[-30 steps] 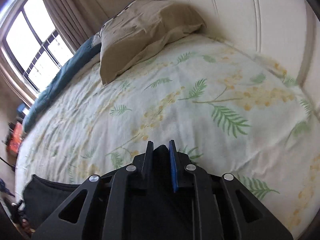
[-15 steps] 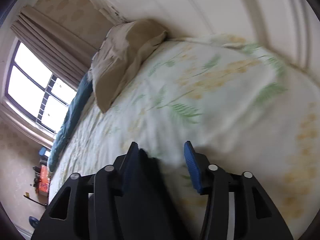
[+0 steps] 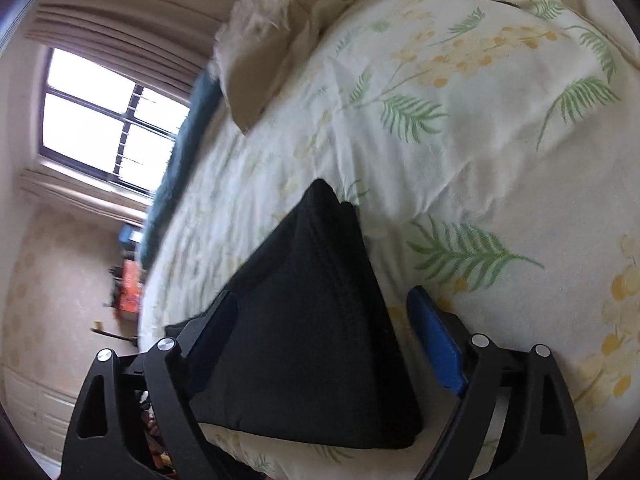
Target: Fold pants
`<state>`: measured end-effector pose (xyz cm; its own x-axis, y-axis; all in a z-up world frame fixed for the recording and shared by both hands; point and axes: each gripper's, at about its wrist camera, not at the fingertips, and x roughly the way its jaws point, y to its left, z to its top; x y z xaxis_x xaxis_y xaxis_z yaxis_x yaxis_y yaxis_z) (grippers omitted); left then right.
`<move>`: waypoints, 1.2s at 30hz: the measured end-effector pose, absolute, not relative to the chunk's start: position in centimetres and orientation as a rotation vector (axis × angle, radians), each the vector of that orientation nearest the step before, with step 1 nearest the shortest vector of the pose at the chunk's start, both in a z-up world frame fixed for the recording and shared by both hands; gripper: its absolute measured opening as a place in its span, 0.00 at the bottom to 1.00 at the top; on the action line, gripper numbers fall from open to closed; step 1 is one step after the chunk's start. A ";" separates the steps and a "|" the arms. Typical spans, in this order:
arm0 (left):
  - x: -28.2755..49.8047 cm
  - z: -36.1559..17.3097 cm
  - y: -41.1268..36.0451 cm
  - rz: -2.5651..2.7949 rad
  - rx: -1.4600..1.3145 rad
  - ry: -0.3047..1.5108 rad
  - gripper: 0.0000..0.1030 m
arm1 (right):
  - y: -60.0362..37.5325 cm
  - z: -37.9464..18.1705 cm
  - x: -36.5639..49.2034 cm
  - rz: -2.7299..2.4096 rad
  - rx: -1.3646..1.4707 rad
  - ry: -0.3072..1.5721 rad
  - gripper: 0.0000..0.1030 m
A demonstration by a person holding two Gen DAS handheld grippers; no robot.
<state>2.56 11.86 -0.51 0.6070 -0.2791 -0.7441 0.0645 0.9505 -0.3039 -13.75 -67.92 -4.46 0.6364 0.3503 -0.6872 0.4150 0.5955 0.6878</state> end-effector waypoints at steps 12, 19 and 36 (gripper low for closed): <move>2.7 -2.0 13.1 -0.258 -0.275 0.919 0.97 | -61.9 1.4 -13.4 -0.156 0.830 0.926 0.18; 2.7 -2.2 13.1 -0.273 -0.263 0.905 0.97 | -56.9 9.3 -12.3 -0.020 0.813 0.795 0.18; 2.2 -2.2 13.1 -0.292 -0.252 0.900 0.97 | -35.7 8.6 -1.9 0.196 0.581 0.895 0.18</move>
<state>2.21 13.08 -2.23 0.5870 -0.3522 -0.7290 0.1430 0.9314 -0.3348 -1.92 -35.75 8.57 0.6197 0.3956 -0.6778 0.0753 0.8297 0.5531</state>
